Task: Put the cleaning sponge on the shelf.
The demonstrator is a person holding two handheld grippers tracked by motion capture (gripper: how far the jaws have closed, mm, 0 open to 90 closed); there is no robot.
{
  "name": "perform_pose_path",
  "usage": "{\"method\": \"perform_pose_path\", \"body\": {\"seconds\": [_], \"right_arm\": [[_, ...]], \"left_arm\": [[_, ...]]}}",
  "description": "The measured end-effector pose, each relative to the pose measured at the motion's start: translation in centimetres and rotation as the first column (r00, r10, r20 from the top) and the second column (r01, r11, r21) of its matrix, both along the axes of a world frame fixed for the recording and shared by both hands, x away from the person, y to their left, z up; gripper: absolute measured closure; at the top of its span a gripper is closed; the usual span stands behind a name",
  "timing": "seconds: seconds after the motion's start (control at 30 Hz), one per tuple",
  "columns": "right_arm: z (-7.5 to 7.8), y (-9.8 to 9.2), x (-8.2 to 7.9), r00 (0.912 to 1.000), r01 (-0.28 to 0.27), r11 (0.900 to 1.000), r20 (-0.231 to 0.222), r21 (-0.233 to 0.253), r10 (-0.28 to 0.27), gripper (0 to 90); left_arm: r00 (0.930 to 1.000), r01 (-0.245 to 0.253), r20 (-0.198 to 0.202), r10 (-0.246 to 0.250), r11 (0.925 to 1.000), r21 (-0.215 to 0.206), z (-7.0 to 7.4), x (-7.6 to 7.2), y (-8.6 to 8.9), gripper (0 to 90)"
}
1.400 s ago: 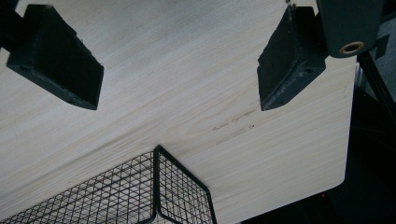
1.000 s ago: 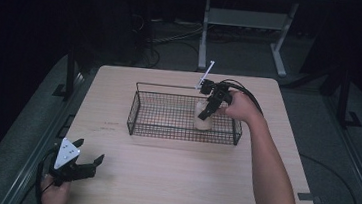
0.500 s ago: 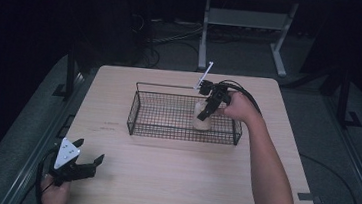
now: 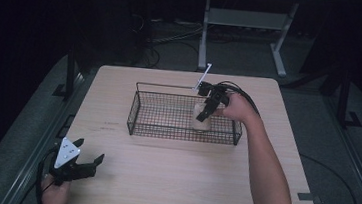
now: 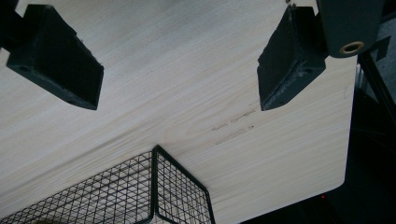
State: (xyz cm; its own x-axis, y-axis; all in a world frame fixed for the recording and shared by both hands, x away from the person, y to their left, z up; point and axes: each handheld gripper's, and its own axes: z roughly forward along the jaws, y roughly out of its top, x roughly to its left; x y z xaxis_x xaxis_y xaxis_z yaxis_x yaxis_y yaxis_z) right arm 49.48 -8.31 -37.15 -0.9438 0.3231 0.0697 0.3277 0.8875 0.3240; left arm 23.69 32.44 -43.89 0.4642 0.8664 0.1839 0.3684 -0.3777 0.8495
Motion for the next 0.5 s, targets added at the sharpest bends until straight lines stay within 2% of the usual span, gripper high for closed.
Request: {"method": "perform_pose_path", "body": {"seconds": [0.3,0.5], "right_arm": [[-0.4,-0.2,0.1,1.0000,0.002,1.000,-0.005,0.001,-0.002,28.4],[-1.4,-0.8,0.0,0.9998,0.019,1.000,-0.012,0.009,-0.019,28.3]], "left_arm": [[1.0000,0.003,0.000,-0.003,1.0000,0.002,0.0,0.1,-0.1,13.7],[1.0000,0.004,0.003,-0.004,1.0000,0.002,0.0,0.0,-0.1,13.7]]}}
